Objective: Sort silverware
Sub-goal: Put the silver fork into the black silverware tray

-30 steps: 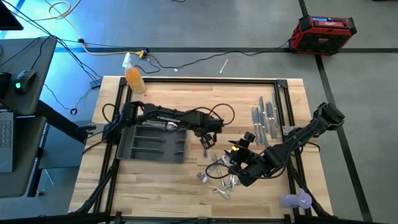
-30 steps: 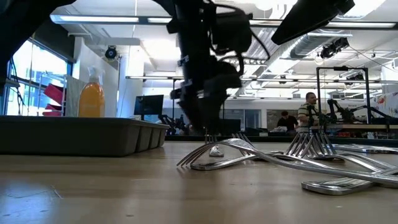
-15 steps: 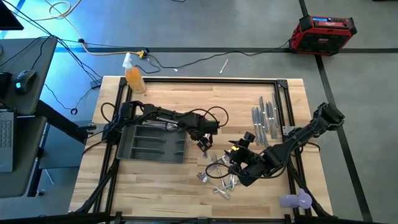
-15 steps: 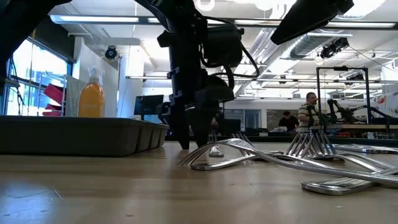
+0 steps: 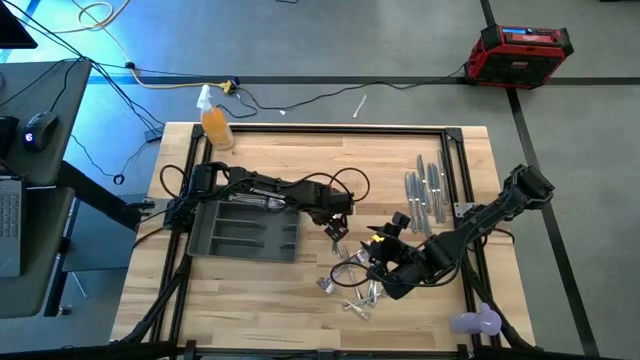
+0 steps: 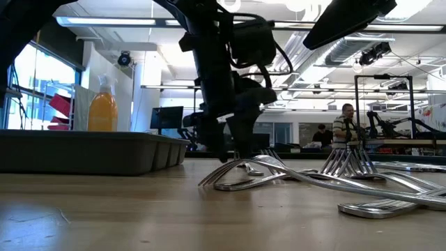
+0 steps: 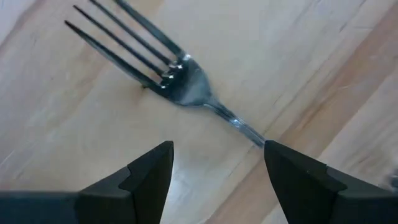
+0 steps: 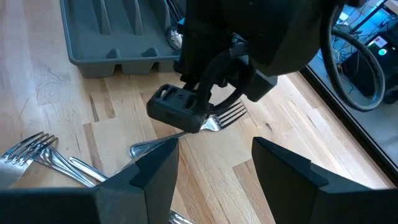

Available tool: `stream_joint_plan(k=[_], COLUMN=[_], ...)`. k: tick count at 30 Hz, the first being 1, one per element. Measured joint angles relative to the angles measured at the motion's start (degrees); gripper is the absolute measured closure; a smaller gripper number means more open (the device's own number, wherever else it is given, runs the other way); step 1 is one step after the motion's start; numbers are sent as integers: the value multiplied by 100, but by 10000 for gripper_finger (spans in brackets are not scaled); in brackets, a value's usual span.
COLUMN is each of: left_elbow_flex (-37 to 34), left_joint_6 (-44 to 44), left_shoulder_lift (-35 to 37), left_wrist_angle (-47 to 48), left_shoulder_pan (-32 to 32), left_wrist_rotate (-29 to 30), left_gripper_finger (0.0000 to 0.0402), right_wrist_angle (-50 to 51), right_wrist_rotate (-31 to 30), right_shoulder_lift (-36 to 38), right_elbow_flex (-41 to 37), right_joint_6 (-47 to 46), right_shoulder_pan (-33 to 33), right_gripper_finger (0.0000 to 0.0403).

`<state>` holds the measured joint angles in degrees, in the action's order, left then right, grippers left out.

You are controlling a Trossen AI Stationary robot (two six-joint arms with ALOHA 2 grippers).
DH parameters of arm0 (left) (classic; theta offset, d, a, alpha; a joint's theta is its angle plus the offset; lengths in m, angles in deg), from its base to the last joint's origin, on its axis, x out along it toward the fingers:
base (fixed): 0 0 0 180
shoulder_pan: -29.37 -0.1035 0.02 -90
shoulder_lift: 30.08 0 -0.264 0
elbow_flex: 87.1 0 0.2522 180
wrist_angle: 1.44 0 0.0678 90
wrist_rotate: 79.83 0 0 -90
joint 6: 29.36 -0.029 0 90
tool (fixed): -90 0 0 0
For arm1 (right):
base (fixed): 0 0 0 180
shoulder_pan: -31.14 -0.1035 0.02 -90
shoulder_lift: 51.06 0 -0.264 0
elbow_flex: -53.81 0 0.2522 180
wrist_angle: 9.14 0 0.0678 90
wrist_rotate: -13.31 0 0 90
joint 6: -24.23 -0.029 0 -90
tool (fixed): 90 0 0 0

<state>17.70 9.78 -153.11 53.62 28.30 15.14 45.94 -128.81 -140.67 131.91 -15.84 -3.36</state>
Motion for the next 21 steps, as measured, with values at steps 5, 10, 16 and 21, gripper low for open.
stream_joint_plan(k=[5,10,16,21], left_elbow_flex=[-2,-13,4,7], left_joint_6=[274,263,-51,-554], left_shoulder_lift=[-1,-125,-243,-254], left_wrist_angle=[-179,-272,-212,-37], left_shoulder_pan=[-8,-45,-61,-101], left_wrist_rotate=[316,326,247,232], left_gripper_finger=[169,169,178,240], right_wrist_angle=[-2,-4,-4,-6], right_wrist_rotate=[0,-2,0,-2], right_shoulder_lift=[0,0,-2,-2], right_elbow_flex=[0,0,0,0], right_joint_6=[0,-2,-2,-2], right_shoulder_pan=[0,0,0,0], right_gripper_finger=[211,211,211,211])
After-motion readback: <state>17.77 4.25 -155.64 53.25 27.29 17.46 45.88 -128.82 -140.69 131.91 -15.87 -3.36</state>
